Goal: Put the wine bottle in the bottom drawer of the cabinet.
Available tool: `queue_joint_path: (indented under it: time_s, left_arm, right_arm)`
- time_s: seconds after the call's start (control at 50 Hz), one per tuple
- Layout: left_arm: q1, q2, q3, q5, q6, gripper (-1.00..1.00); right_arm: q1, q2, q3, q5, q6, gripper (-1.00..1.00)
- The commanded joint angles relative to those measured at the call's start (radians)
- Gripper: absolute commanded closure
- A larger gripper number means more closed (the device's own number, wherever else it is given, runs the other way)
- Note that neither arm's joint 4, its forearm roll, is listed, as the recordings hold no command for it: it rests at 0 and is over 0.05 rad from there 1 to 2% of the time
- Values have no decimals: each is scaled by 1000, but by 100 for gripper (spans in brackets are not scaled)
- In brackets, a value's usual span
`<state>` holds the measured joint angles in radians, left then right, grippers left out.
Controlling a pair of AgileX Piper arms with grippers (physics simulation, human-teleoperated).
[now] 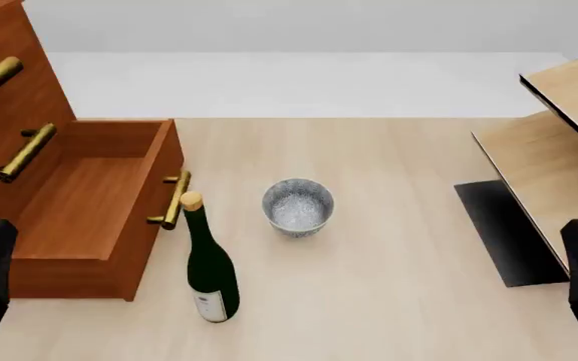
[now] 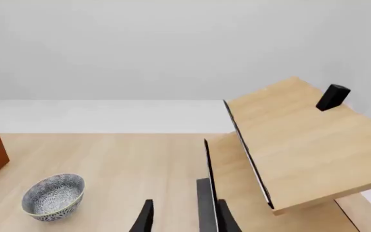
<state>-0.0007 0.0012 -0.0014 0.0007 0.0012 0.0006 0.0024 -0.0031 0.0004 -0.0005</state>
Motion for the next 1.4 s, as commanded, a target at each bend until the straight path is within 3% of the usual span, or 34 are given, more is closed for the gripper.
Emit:
queue_joint_path:
  time_s: [0.02, 0.22, 0.28, 0.42, 0.54, 0.74, 0.8, 0.88, 0.94, 0.98, 1.22, 1.4]
  left_arm:
    - [-3, 2, -11, 5, 10, -100]
    - [11, 7, -69, 39, 0, -100]
    - [0, 37, -89, 30, 40, -100]
    - [14, 132, -184, 38, 29, -100]
    - [49, 296, -316, 87, 43, -100]
    - [-4, 479, -535, 211, -10, -100]
    - [-21, 523, -582, 233, 12, -100]
    - [-35, 601, -663, 273, -52, -100]
    - [-41, 655, -719, 293, -20, -100]
    - [-58, 691, -747, 317, -41, -100]
    - [-128, 856, -874, 470, -40, -100]
    - [-163, 905, -860, 503, -82, -100]
  right_arm:
    - [2, 2, -16, 7, -4, -100]
    - [6, 5, -24, 8, -11, -100]
    - [3, 5, -26, 9, -12, -100]
    - [8, 2, -36, 16, -14, -100]
    - [20, 0, -40, 19, -16, -100]
    - [40, 1, -39, 23, -16, -100]
    - [43, 1, -42, 27, -16, -100]
    - [42, 0, -46, 31, -17, -100]
    - [46, 1, -47, 31, -16, -100]
    - [47, 1, -48, 33, -16, -100]
    - [50, 0, -47, 42, -17, -100]
    - [57, 2, -42, 43, -15, -100]
